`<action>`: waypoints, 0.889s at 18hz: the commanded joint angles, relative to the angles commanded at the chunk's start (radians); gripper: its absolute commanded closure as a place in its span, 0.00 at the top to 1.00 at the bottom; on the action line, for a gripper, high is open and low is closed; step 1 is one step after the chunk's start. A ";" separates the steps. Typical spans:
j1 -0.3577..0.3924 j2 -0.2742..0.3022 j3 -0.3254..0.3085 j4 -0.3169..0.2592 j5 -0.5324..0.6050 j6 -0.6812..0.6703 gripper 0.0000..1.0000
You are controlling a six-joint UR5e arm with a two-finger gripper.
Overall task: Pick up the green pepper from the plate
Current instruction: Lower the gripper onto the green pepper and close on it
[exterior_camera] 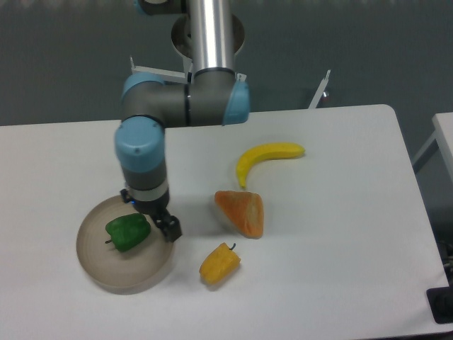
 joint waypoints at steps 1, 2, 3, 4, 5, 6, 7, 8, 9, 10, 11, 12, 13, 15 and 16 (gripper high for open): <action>-0.006 -0.002 0.000 0.000 -0.011 -0.008 1.00; -0.008 -0.008 0.000 0.000 -0.017 -0.012 1.00; -0.012 -0.011 0.000 0.000 -0.017 -0.012 1.00; -0.022 -0.017 0.000 0.003 -0.017 -0.014 1.00; -0.023 -0.028 0.003 0.008 -0.017 -0.015 1.00; -0.026 -0.035 0.009 0.008 -0.017 -0.016 1.00; -0.028 -0.041 0.011 0.008 -0.017 -0.016 1.00; -0.032 -0.047 0.011 0.009 -0.017 -0.014 1.00; -0.034 -0.049 0.011 0.009 -0.017 -0.014 1.00; -0.035 -0.057 0.011 0.011 -0.017 -0.014 1.00; -0.035 -0.060 0.011 0.023 -0.017 -0.014 1.00; -0.035 -0.063 0.006 0.038 -0.017 -0.014 1.00; -0.037 -0.069 0.003 0.052 -0.017 -0.015 1.00; -0.037 -0.075 0.003 0.052 -0.017 -0.019 1.00; -0.037 -0.077 0.003 0.052 -0.017 -0.016 1.00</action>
